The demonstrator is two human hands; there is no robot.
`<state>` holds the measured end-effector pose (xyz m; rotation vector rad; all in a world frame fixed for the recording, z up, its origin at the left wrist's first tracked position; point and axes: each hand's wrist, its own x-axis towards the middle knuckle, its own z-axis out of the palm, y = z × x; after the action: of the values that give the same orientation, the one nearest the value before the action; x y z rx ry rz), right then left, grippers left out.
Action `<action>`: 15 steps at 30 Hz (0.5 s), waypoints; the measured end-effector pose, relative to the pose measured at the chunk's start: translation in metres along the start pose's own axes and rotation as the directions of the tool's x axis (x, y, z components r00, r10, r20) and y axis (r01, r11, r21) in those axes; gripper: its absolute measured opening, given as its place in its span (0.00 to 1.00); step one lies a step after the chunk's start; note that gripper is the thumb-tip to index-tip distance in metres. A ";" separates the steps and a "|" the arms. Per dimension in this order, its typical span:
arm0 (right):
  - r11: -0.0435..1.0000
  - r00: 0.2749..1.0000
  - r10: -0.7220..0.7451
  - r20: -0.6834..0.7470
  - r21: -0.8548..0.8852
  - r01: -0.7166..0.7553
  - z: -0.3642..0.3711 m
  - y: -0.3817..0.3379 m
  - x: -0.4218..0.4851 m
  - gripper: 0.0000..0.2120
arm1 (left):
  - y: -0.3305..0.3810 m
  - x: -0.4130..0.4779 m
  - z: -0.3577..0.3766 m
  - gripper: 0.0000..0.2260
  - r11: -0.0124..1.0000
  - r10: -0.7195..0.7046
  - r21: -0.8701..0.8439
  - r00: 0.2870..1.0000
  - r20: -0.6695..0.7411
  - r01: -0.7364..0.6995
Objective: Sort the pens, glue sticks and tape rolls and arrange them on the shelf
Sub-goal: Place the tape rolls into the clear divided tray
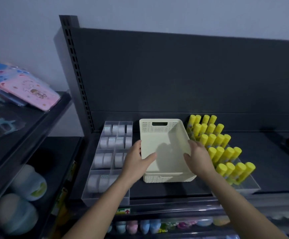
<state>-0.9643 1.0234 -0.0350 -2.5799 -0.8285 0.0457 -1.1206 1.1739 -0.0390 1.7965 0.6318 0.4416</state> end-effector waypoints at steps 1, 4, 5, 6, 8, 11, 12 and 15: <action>0.999 0.999 0.027 0.018 0.036 -0.027 0.001 0.003 0.001 0.21 | -0.001 0.004 0.006 0.14 0.999 -0.036 -0.028 0.999 -0.014 0.036; 0.984 0.992 0.107 0.063 0.139 -0.115 0.007 0.010 0.006 0.15 | -0.007 0.014 0.021 0.13 0.981 -0.181 -0.077 0.983 -0.029 0.178; 0.975 0.988 0.139 0.070 0.165 -0.149 0.009 0.011 0.008 0.13 | -0.009 0.015 0.024 0.14 0.969 -0.232 -0.089 0.972 -0.025 0.229; 0.965 0.982 0.174 0.076 0.187 -0.186 0.010 0.012 0.010 0.11 | -0.011 0.016 0.027 0.14 0.957 -0.277 -0.098 0.961 -0.022 0.274; 0.938 0.966 0.240 0.097 0.232 -0.256 0.011 0.013 0.014 0.10 | -0.013 0.016 0.031 0.13 0.941 -0.325 -0.106 0.945 -0.032 0.320; 0.917 0.951 0.279 0.132 0.257 -0.305 0.012 0.013 0.017 0.12 | -0.010 0.016 0.034 0.13 0.936 -0.336 -0.138 0.939 -0.070 0.324; 0.911 0.949 0.286 0.132 0.268 -0.312 0.011 0.013 0.016 0.12 | -0.008 0.016 0.035 0.12 0.937 -0.330 -0.147 0.941 -0.077 0.317; 0.892 0.954 0.282 0.097 0.339 -0.299 0.006 0.009 0.013 0.11 | 0.004 0.011 0.031 0.13 0.953 -0.279 -0.156 0.954 -0.109 0.261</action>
<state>-0.9497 1.0262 -0.0430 -2.3420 -0.3945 0.3140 -1.0927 1.1567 -0.0454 1.5296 0.9030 0.4063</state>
